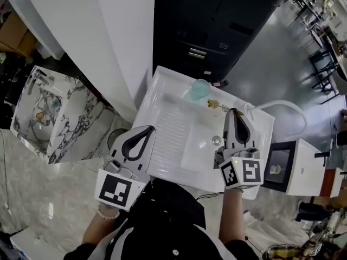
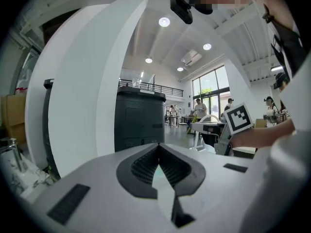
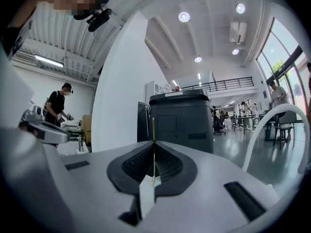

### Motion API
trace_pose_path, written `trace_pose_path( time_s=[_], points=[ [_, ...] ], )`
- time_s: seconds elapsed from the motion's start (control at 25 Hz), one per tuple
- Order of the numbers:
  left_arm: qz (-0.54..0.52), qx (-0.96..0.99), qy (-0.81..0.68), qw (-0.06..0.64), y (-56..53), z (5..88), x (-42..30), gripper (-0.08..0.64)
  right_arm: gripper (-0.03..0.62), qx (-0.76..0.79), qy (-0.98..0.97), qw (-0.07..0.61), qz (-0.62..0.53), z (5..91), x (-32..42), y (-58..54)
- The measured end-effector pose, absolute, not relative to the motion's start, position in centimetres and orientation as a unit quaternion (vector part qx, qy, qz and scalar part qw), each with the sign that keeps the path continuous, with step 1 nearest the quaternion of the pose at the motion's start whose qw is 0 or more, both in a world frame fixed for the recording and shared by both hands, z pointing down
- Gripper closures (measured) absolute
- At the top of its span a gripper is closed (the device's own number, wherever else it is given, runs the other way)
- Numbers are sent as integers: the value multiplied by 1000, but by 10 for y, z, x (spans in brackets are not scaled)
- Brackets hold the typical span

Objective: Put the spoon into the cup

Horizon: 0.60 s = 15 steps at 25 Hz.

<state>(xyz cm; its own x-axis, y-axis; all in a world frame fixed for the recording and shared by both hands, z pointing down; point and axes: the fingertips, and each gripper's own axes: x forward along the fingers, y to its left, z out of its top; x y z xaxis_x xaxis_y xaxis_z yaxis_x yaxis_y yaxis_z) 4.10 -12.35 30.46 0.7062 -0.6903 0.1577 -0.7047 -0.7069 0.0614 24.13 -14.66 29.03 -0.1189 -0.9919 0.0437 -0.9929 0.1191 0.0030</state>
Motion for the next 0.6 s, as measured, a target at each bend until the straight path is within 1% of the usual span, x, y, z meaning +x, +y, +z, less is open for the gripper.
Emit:
trace_pose_path(
  time_s=[0.24, 0.6],
  points=[
    [61, 911, -402, 60, -126, 305, 36, 558, 584, 656, -754, 31, 5, 300, 248, -178],
    [68, 899, -427, 72, -128, 310, 32, 558, 584, 648, -760, 39, 25, 325, 256, -217]
  ],
)
